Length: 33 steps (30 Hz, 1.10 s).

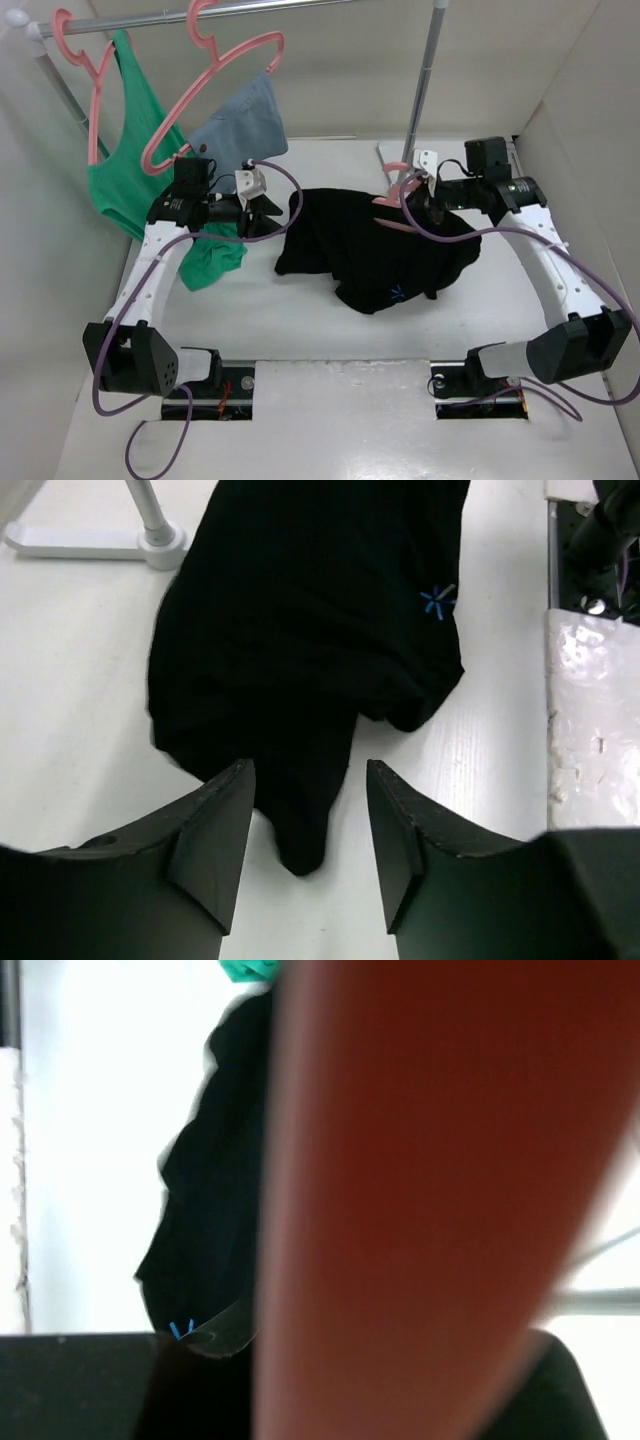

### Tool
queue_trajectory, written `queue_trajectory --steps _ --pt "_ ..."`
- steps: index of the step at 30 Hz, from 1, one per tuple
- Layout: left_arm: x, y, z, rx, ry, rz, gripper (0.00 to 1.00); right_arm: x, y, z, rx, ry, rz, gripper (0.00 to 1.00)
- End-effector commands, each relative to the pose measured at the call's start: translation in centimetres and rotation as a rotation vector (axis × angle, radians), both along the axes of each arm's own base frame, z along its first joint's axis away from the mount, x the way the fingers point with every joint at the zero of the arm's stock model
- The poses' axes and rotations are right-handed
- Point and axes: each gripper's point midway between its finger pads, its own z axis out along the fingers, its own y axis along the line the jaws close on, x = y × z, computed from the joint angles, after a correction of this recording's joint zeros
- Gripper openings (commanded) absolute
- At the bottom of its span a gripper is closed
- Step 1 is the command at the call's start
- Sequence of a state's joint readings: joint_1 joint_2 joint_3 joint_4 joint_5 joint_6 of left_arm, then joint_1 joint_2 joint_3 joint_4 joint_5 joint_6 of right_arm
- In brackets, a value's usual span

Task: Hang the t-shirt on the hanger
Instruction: Place tshirt on hanger, then hang the hanger with tshirt onto the clothesline

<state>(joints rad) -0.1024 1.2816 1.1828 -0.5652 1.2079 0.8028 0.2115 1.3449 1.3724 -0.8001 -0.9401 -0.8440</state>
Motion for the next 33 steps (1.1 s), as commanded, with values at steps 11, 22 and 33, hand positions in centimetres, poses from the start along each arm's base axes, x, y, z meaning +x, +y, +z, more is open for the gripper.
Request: queue_trajectory --steps 11,22,33 --pt "1.6 -1.1 -0.7 0.036 -0.036 0.042 1.0 -3.4 -0.3 8.7 0.007 -0.028 0.067 0.0" --pt "5.2 -0.5 0.6 0.028 -0.13 0.216 1.0 -5.5 0.2 15.2 0.101 -0.113 0.133 0.0" --pt "3.8 -1.1 -0.5 0.039 -0.114 0.13 0.0 -5.2 0.1 14.6 0.105 -0.08 0.129 0.0"
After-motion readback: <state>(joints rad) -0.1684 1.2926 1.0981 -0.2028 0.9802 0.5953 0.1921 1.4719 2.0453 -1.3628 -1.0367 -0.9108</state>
